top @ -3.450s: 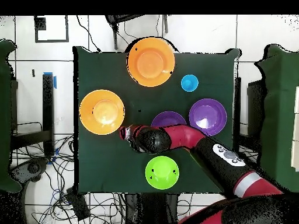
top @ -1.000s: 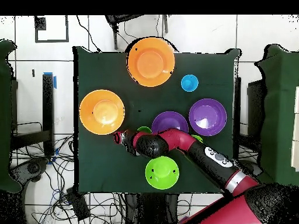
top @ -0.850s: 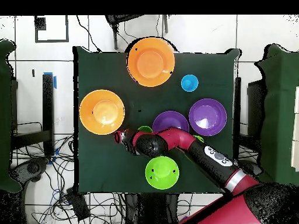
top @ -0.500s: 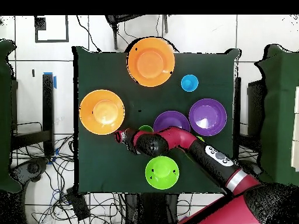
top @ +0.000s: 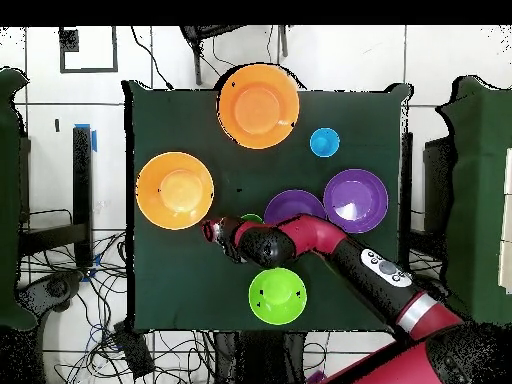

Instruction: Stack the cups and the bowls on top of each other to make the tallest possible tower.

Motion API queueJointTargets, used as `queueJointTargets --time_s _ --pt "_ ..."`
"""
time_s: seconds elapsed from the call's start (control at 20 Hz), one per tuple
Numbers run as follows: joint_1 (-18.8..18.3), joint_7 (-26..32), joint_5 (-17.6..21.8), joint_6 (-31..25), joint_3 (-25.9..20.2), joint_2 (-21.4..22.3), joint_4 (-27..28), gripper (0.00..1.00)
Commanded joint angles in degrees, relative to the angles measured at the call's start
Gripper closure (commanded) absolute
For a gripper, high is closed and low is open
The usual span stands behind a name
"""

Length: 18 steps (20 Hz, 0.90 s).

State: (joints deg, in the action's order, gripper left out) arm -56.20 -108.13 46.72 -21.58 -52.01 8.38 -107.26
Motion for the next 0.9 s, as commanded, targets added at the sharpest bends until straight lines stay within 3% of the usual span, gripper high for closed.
queueJointTargets --time_s 0.05,0.45,0.9 --pt "1.1 -0.7 -3.6 -2.7 -0.8 7.2 -0.1 0.0" --pt "1.9 -2.7 -9.7 -2.6 -1.4 12.1 -2.9 0.0" --pt "2.0 -0.7 -11.9 -1.7 -0.8 12.1 -3.4 0.0"
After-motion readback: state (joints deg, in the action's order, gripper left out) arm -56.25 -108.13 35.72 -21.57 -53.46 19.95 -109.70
